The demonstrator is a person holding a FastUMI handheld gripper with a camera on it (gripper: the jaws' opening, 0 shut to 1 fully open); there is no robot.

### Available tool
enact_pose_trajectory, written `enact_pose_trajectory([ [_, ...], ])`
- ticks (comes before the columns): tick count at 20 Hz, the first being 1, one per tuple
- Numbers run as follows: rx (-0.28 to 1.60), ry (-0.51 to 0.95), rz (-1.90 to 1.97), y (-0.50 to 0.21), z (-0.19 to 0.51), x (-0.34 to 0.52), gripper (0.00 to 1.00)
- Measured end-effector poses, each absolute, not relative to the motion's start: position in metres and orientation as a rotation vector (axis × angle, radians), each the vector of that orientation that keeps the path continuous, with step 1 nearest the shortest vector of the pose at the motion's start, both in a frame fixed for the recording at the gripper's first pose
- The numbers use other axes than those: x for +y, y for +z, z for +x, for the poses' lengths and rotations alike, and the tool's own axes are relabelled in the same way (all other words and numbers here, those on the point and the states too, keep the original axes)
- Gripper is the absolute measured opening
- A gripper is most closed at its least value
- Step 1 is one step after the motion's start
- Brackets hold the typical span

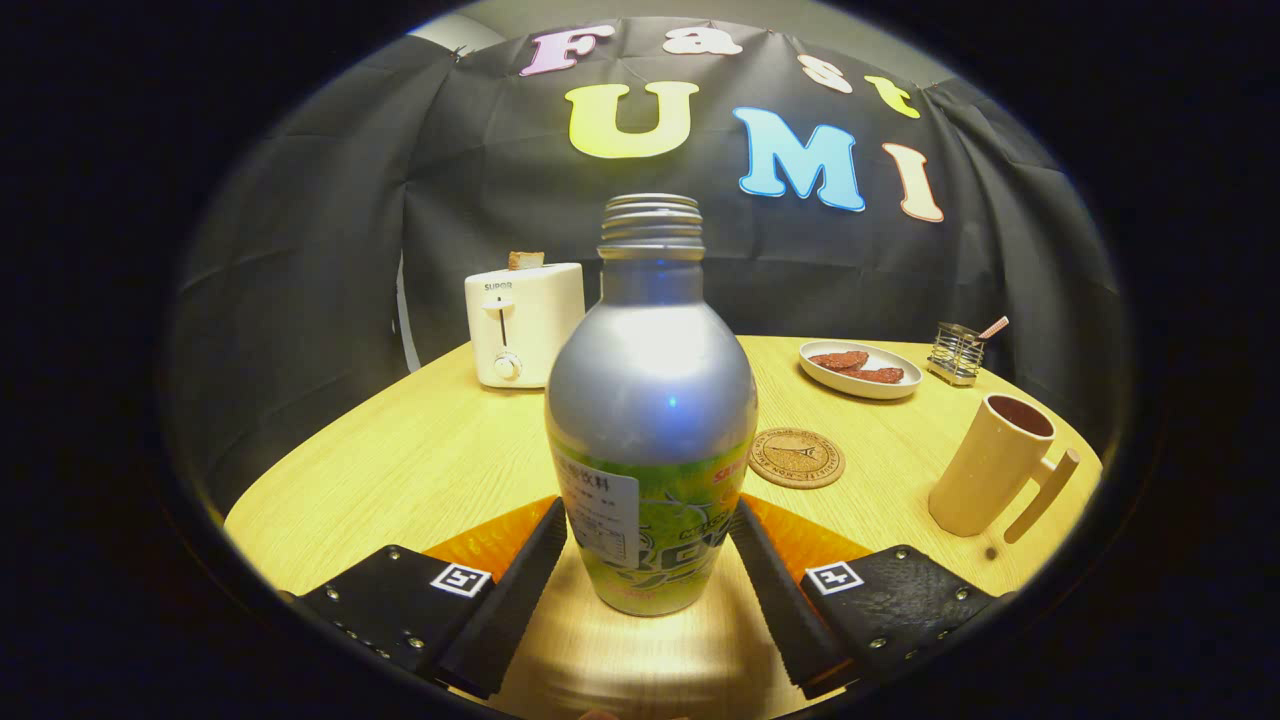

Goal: Take the bottle from table, then pour the juice into the cup, finally place the bottle on the coaster

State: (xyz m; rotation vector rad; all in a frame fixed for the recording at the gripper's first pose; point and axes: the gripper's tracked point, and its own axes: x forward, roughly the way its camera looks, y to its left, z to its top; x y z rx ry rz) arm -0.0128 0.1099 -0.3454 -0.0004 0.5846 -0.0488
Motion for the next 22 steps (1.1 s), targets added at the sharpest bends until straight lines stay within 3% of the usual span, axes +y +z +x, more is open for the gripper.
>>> enact_pose_trajectory([
  [3,0.59,-0.056,0.0,-0.346,-0.013,0.109,0.96],
  [8,0.598,-0.066,-0.007,-0.347,-0.012,0.106,0.8],
  [22,0.6,-0.085,0.172,-0.311,0.007,0.088,0.78],
])
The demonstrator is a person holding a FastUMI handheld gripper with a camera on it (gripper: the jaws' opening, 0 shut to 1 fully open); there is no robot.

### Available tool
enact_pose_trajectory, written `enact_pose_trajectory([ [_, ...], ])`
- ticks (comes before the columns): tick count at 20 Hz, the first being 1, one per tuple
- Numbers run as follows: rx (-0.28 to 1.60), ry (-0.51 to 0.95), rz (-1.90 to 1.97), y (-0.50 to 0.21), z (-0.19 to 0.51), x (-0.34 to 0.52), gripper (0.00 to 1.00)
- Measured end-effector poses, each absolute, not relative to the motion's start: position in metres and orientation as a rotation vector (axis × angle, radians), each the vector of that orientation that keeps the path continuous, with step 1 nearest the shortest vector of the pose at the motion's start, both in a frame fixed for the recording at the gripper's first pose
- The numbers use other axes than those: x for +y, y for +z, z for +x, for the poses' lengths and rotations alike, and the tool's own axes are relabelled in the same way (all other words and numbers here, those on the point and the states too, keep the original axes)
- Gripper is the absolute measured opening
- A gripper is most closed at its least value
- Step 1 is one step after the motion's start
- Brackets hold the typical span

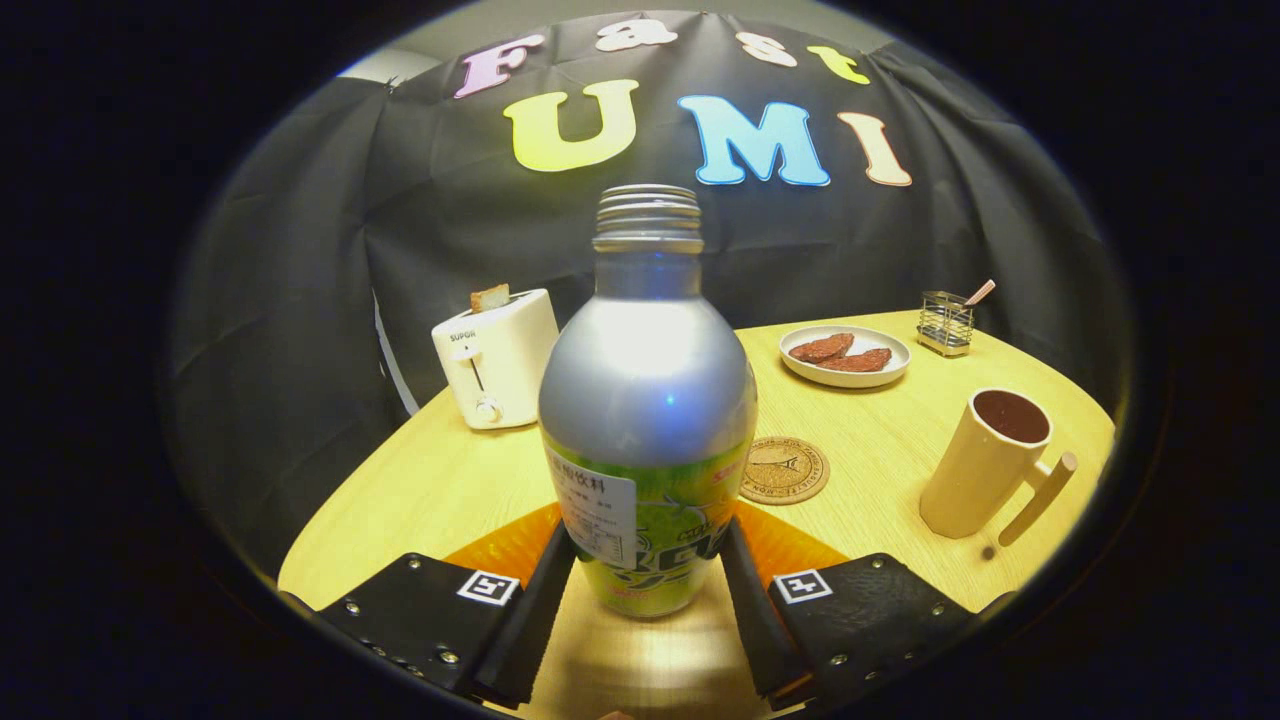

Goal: Take the bottle from table, then pour the juice into the cup, finally place the bottle on the coaster

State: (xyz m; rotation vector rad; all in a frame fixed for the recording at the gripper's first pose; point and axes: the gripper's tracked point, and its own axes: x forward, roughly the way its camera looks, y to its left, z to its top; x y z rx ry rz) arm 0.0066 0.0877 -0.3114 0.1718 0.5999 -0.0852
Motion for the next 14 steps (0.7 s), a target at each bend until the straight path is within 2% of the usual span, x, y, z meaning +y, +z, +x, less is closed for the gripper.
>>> enact_pose_trajectory([
  [14,0.535,-0.117,0.487,-0.272,0.019,0.054,0.78],
])
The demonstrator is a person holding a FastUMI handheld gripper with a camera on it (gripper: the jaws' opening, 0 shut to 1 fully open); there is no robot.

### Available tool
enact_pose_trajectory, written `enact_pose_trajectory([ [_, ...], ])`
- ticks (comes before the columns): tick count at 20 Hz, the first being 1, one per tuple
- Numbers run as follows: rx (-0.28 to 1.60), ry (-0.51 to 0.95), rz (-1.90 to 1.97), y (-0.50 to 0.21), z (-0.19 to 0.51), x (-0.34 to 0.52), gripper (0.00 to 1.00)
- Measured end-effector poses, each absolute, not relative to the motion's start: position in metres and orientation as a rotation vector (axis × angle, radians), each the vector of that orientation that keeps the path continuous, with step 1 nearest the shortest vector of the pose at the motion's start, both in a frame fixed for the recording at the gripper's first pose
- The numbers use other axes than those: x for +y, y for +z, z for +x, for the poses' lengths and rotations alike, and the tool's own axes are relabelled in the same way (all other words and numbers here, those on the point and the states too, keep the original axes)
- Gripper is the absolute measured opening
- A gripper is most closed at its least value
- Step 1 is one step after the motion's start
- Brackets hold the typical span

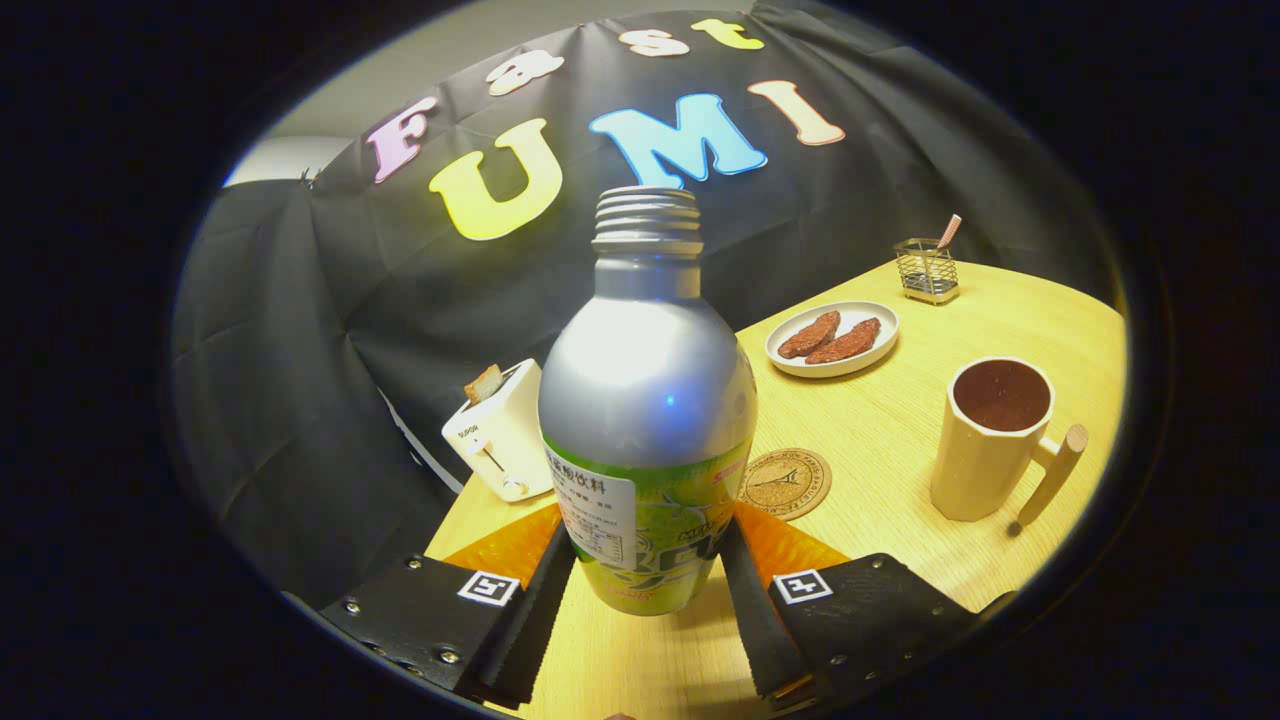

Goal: Take the bottle from table, then pour the juice into the cup, finally place the bottle on the coaster

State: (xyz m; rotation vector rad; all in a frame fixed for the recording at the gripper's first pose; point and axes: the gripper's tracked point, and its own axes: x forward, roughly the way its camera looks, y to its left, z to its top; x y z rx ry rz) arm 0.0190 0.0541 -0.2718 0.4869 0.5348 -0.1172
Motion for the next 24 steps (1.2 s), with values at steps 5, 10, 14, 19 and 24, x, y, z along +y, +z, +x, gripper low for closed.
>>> enact_pose_trajectory([
  [5,0.522,-0.131,0.588,-0.266,0.017,0.04,0.78],
  [10,0.525,-0.137,0.671,-0.267,0.013,0.032,0.78],
  [14,0.508,-0.147,0.782,-0.265,0.009,0.029,0.78],
  [19,0.504,-0.153,0.87,-0.267,0.003,0.023,0.78],
  [24,0.5,-0.172,0.975,-0.273,0.0,0.015,0.77],
])
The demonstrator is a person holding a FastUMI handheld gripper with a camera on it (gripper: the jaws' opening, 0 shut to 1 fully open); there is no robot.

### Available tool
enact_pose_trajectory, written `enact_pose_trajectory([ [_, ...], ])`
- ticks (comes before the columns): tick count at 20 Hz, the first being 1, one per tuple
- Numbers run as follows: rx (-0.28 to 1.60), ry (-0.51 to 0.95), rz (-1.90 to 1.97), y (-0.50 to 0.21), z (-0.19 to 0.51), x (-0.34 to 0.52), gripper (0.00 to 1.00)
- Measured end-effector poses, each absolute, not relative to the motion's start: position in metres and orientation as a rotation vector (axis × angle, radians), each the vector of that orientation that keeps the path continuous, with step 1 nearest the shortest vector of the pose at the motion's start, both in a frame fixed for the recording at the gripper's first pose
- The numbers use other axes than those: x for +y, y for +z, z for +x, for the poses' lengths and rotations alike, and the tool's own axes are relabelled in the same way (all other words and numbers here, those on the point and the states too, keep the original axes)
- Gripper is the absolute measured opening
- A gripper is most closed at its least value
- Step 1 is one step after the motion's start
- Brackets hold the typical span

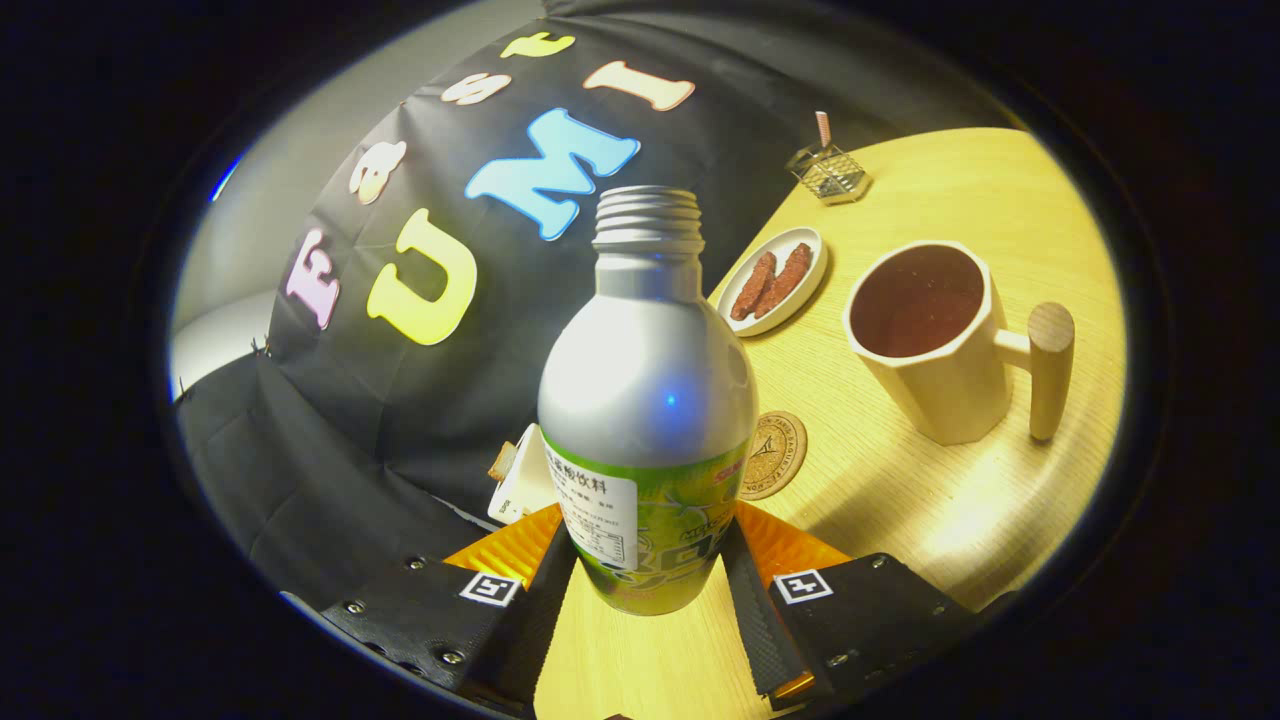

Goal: Take the bottle from table, then pour the juice into the cup, finally place the bottle on the coaster

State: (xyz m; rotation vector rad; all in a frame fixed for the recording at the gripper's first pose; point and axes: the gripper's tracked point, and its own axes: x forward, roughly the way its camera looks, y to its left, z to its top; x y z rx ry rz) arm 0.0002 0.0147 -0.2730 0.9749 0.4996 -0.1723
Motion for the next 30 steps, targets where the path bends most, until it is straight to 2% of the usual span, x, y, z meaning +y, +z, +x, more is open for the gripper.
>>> enact_pose_trajectory([
  [30,0.545,-0.256,1.534,-0.275,-0.003,0.01,0.77],
])
